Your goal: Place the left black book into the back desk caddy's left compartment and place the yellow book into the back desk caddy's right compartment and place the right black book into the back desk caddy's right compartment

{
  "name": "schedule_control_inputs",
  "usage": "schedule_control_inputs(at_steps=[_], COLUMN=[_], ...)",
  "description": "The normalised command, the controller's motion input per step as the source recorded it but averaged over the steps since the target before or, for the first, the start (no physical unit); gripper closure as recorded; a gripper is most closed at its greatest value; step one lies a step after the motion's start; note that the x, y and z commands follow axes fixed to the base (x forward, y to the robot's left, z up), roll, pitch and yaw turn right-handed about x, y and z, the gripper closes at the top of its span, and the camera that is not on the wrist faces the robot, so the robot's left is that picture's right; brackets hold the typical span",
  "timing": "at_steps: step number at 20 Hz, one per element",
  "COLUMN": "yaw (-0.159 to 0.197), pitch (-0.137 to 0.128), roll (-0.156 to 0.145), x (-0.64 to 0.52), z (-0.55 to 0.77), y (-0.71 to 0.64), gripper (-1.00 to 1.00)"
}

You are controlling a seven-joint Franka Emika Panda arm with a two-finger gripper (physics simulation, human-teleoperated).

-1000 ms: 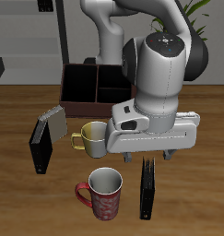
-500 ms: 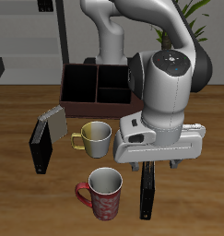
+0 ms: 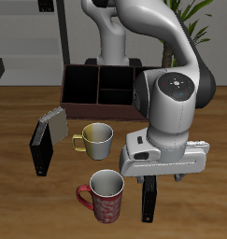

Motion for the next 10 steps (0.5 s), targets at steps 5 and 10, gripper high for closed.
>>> schedule_control_inputs(at_steps=[5, 10], yaw=[-0.041, -0.012], pitch=[0.044, 0.041], roll=[0.011, -0.03], x=[-0.01, 0.0], z=[-0.33, -0.33], y=[-0.02, -0.18], gripper=[-1.0, 1.0])
